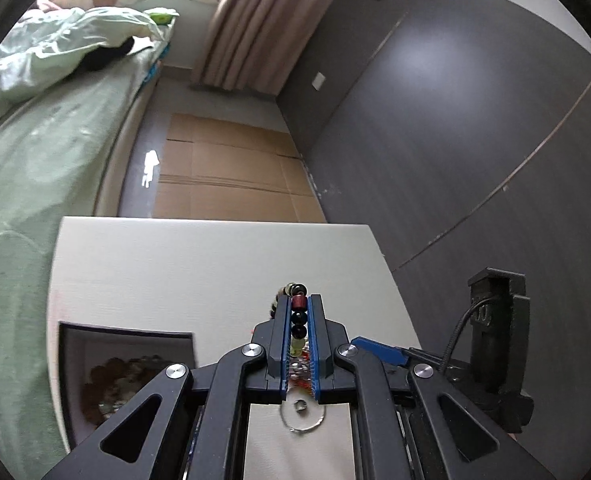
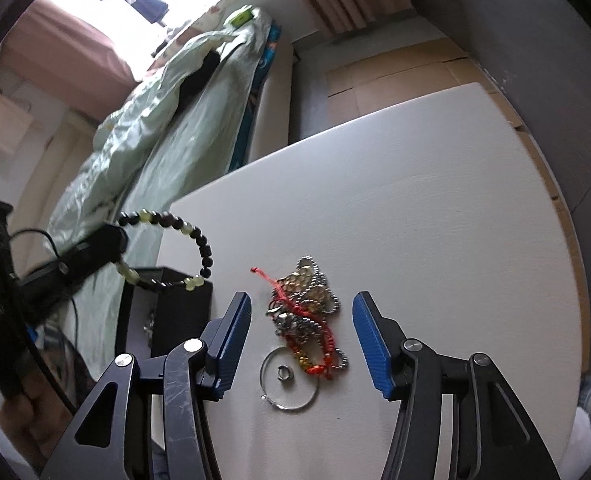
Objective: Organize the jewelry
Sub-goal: 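Carry the beaded pendant to the black box with the left gripper and release it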
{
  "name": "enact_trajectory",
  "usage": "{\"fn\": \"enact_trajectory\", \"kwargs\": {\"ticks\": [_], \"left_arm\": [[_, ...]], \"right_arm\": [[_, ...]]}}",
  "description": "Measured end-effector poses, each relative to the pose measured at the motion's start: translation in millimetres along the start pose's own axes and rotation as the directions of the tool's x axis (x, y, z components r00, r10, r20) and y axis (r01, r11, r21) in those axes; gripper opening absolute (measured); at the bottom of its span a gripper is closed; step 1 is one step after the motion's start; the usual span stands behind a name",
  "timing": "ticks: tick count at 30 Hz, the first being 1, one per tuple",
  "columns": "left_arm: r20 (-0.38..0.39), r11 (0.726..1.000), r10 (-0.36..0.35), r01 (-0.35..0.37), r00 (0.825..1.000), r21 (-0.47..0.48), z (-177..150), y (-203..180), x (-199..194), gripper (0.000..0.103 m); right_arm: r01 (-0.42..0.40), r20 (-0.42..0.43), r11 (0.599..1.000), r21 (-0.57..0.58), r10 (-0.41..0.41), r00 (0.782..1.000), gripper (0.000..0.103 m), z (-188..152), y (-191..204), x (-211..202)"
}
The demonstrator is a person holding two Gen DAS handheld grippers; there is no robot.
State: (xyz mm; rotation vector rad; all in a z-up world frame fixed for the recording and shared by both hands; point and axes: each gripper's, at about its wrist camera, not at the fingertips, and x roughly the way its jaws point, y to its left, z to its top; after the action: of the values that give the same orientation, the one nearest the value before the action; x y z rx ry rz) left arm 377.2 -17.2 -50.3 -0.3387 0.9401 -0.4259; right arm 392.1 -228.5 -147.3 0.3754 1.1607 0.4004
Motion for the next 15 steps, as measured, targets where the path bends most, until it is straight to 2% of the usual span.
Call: {"fn": "enact_trajectory", "kwargs": {"ticks": [6,15], "left_arm": [[0.019,1.0,0.027,-0.026,0.999,-0.011,0,14,-12,0.008],[0.027,0.999,0.041,-0.041,0.999,-0.022,-2,26,-20,0.008]], "right_arm": [[0.021,-0.038,0.998,-0.053,-0.023,0.999,0.046,3,14,15],[0.101,-0.075,0.99,-0.1,-0.108,0.991,0.046,-15,15,14]]}}
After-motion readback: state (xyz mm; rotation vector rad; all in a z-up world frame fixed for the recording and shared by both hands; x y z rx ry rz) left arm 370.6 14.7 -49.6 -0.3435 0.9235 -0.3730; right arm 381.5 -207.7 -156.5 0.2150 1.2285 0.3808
